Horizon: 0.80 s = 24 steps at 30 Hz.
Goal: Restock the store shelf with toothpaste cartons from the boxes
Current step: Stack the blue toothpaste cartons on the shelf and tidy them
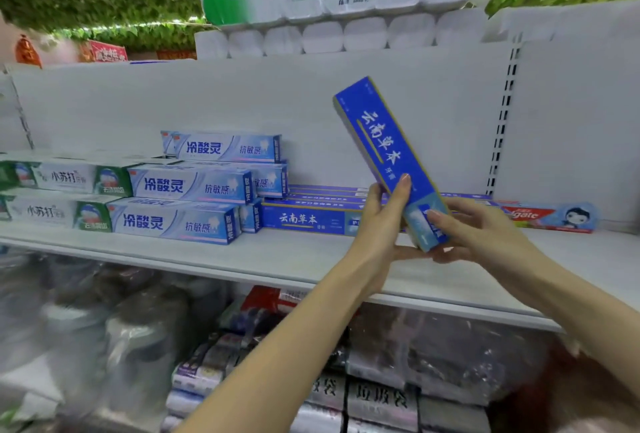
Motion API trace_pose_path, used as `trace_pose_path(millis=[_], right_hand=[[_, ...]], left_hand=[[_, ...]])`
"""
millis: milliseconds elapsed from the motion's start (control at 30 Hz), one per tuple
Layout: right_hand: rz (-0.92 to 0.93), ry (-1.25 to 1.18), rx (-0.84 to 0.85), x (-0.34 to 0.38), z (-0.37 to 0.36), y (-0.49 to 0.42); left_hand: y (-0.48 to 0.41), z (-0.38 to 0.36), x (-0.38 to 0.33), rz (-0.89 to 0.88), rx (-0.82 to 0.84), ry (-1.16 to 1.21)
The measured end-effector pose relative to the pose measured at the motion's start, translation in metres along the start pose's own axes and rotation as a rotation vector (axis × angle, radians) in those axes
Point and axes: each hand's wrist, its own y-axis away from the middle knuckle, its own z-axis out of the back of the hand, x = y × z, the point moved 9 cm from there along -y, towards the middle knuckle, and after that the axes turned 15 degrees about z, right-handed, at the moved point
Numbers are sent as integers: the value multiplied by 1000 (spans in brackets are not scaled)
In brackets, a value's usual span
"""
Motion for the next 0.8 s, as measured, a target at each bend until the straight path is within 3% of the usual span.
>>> trace_pose_path(millis=[67, 200, 333, 433, 500, 567, 700, 800], right_hand=[[31, 32, -3, 2, 21, 6], [-2, 141, -27, -9, 75, 17], [-73, 373, -29, -19, 129, 22], [-60, 697, -3, -34, 153, 20], [-66, 751, -17, -47, 156, 16], [-47, 747, -46, -55, 155, 8], [-38, 804, -84, -64, 141, -12], [-56, 848, -90, -64, 132, -17]], left_hand=[[-3, -21, 10, 42, 67, -23], [-7, -28, 24, 103, 87, -417], [-12, 44, -16, -233, -372, -466], [-17, 62, -34, -385, -609, -969], [-36, 59, -24, -348, -592, -1349], [-47, 52, -19, -370, -557, -1534], [-56, 44, -12, -458, -539, -1711], [-60, 47, -7, -435, -479, -1696]])
